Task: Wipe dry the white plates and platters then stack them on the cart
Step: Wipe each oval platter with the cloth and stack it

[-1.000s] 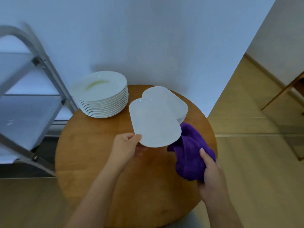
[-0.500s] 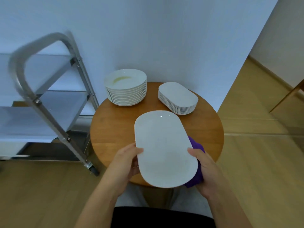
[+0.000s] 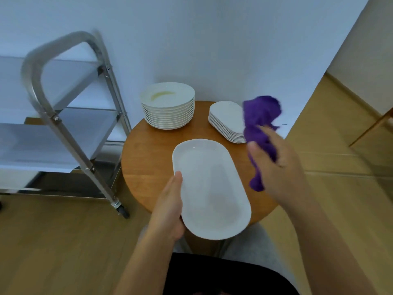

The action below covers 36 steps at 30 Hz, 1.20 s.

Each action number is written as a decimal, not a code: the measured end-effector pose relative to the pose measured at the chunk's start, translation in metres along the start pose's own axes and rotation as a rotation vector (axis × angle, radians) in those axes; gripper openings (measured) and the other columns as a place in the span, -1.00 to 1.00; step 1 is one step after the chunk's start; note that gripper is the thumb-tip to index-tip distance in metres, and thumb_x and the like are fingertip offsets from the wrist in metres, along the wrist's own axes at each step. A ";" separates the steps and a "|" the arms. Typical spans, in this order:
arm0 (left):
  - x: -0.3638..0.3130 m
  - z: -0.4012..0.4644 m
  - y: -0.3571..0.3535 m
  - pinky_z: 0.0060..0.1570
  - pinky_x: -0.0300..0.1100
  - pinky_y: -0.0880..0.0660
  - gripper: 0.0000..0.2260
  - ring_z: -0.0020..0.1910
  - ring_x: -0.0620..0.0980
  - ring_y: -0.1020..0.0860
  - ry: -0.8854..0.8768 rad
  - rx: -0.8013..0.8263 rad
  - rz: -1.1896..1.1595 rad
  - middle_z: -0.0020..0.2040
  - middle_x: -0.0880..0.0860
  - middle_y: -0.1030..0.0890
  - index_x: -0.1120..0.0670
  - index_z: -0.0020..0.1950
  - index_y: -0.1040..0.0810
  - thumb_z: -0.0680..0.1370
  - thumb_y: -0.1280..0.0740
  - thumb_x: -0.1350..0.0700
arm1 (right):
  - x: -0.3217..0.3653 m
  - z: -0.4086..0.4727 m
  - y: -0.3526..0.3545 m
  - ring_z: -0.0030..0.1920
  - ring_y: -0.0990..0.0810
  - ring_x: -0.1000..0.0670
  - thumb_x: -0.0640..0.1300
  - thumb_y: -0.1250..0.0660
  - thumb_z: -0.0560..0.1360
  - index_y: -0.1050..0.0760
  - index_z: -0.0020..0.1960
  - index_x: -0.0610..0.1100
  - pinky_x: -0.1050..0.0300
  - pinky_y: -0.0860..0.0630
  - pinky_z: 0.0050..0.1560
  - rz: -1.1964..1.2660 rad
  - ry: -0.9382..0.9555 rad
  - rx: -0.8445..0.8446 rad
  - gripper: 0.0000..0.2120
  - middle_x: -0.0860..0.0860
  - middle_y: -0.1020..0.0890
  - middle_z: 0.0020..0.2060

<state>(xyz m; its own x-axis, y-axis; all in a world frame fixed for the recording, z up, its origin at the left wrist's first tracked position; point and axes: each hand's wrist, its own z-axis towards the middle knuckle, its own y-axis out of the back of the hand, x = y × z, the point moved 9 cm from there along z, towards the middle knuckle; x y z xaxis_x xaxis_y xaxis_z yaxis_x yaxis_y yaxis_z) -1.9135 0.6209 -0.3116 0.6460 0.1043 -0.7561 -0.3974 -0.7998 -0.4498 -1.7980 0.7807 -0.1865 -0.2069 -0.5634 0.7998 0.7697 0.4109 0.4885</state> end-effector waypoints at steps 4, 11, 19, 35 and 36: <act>0.007 -0.004 -0.021 -0.30 -0.11 -0.62 -0.77 -0.19 0.03 -0.68 -0.027 0.106 0.016 -0.17 0.06 -0.71 0.00 0.03 -0.53 0.63 -0.11 -0.03 | -0.005 -0.006 -0.086 0.50 -0.08 -0.08 0.40 -0.10 0.44 -0.24 0.45 0.02 -0.16 -0.10 0.46 -0.579 0.034 0.644 -0.30 -0.04 -0.18 0.50; 0.017 -0.002 -0.018 -0.14 -0.07 -0.62 -0.71 -0.06 0.04 -0.66 -0.047 0.125 0.077 -0.06 0.05 -0.70 -0.04 0.18 -0.52 0.61 -0.10 -0.11 | -0.019 -0.002 -0.110 0.50 0.30 -0.08 0.26 -0.02 0.55 0.28 0.53 0.01 0.02 0.24 0.46 -0.650 0.117 0.540 -0.26 -0.06 0.23 0.53; 0.010 -0.001 -0.012 0.19 0.03 -0.50 -0.62 0.09 -0.03 -0.61 -0.144 0.035 0.160 0.07 0.01 -0.67 -0.07 0.24 -0.52 0.59 -0.06 -0.18 | 0.012 -0.030 -0.143 0.53 0.17 0.03 -0.07 -0.01 0.64 0.18 0.54 -0.12 0.24 0.24 0.44 -0.396 0.274 0.725 -0.43 -0.05 0.09 0.55; -0.004 0.010 -0.002 0.01 -0.09 -0.54 -0.48 -0.03 0.01 -0.60 -0.101 -0.194 0.147 -0.02 0.04 -0.64 0.03 0.21 -0.52 0.55 0.00 -0.28 | 0.002 -0.073 -0.131 0.53 0.08 -0.09 0.04 0.07 0.63 0.13 0.55 0.00 0.03 0.11 0.48 -0.687 0.148 0.664 -0.48 -0.01 0.03 0.55; -0.006 0.014 0.000 0.09 0.02 -0.53 -0.46 0.02 0.07 -0.59 -0.086 -0.190 0.109 0.03 0.07 -0.64 0.02 0.24 -0.50 0.54 -0.01 -0.31 | -0.002 -0.077 -0.125 0.53 0.08 -0.10 0.05 0.07 0.63 0.14 0.55 0.01 0.03 0.09 0.48 -0.701 0.097 0.626 -0.47 -0.03 0.04 0.55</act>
<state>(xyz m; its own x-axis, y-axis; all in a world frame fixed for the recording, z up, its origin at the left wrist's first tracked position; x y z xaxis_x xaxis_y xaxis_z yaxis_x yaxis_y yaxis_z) -1.9267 0.6292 -0.3137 0.5446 0.0547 -0.8369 -0.3264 -0.9054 -0.2716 -1.8472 0.6759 -0.2761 -0.4271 -0.8734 0.2341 0.0185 0.2504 0.9680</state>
